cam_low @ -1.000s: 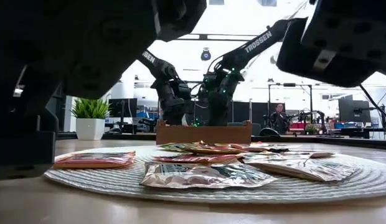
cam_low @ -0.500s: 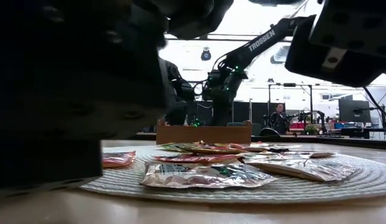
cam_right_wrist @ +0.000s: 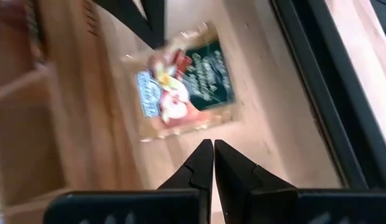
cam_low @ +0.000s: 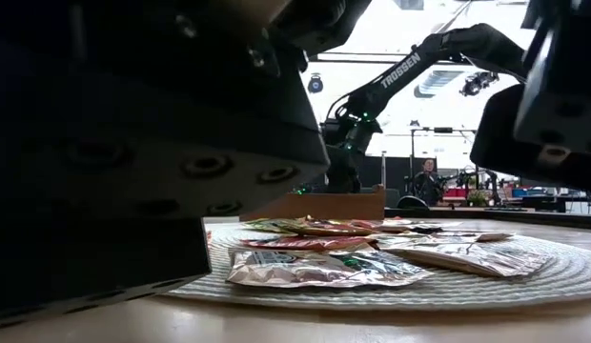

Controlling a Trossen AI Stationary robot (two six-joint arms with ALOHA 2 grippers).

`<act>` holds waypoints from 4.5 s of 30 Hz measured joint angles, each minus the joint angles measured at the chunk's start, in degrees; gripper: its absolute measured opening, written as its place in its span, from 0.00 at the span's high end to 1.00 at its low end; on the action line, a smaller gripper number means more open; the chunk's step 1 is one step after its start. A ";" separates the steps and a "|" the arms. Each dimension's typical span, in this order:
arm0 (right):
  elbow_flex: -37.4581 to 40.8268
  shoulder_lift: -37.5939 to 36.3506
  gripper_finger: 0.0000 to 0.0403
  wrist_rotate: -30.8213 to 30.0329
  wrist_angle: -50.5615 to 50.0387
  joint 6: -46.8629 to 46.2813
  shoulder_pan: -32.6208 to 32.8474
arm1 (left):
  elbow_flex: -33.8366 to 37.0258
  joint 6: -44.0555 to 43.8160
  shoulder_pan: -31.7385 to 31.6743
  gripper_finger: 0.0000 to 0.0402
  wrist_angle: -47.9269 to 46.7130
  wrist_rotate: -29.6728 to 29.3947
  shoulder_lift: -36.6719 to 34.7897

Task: Pick & Place Tea
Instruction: Put the brown tea bag into the middle section of the wooden organizer

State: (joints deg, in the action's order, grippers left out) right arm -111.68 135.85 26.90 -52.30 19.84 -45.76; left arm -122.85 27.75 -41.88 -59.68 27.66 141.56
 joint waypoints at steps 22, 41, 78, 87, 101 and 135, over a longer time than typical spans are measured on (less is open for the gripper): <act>0.12 -0.03 0.97 -6.43 -6.98 2.99 0.24 | -0.15 2.64 0.06 1.00 1.25 1.53 -0.02; 0.07 -11.23 0.97 -6.38 -7.36 -0.97 -6.34 | -2.62 2.29 1.08 1.00 -2.04 -5.15 -0.17; 0.01 -22.84 0.97 -4.18 -9.47 0.74 -10.14 | -3.96 -21.22 -2.71 1.00 2.72 12.03 1.20; 0.01 -22.84 0.97 -4.18 -9.59 1.21 -10.16 | -3.96 -35.18 0.01 1.00 5.98 4.07 1.20; 0.01 -22.82 0.97 -3.78 -10.85 2.53 -10.16 | -9.00 -41.55 0.69 1.00 -5.86 -10.24 1.05; 0.07 -22.77 0.97 -1.80 -9.30 4.67 -11.36 | -9.60 -44.69 0.26 1.00 -8.36 0.19 2.71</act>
State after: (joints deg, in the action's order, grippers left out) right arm -111.61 113.08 25.10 -61.60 24.51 -57.12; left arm -132.44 -16.94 -41.63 -68.05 27.85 144.27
